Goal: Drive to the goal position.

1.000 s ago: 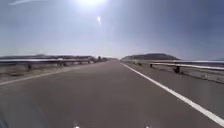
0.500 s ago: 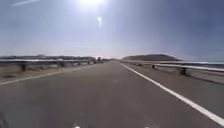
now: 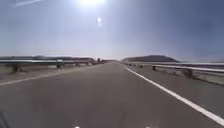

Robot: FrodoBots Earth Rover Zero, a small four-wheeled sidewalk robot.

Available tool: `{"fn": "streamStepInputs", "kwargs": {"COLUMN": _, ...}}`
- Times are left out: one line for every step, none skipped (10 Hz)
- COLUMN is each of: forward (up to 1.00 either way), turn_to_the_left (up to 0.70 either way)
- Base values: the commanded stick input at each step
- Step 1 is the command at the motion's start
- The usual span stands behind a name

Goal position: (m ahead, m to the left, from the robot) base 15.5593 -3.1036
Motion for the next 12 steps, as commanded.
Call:
{"fn": "streamStepInputs", "kwargs": {"forward": 1.00, "turn_to_the_left": 0.00}}
{"fn": "streamStepInputs", "kwargs": {"forward": 1.00, "turn_to_the_left": 0.00}}
{"fn": "streamStepInputs", "kwargs": {"forward": 1.00, "turn_to_the_left": 0.00}}
{"fn": "streamStepInputs", "kwargs": {"forward": 1.00, "turn_to_the_left": 0.00}}
{"fn": "streamStepInputs", "kwargs": {"forward": 1.00, "turn_to_the_left": 0.00}}
{"fn": "streamStepInputs", "kwargs": {"forward": 1.00, "turn_to_the_left": 0.00}}
{"fn": "streamStepInputs", "kwargs": {"forward": 1.00, "turn_to_the_left": 0.00}}
{"fn": "streamStepInputs", "kwargs": {"forward": 1.00, "turn_to_the_left": 0.00}}
{"fn": "streamStepInputs", "kwargs": {"forward": 1.00, "turn_to_the_left": 0.00}}
{"fn": "streamStepInputs", "kwargs": {"forward": 1.00, "turn_to_the_left": 0.00}}
{"fn": "streamStepInputs", "kwargs": {"forward": 1.00, "turn_to_the_left": 0.00}}
{"fn": "streamStepInputs", "kwargs": {"forward": 1.00, "turn_to_the_left": 0.00}}
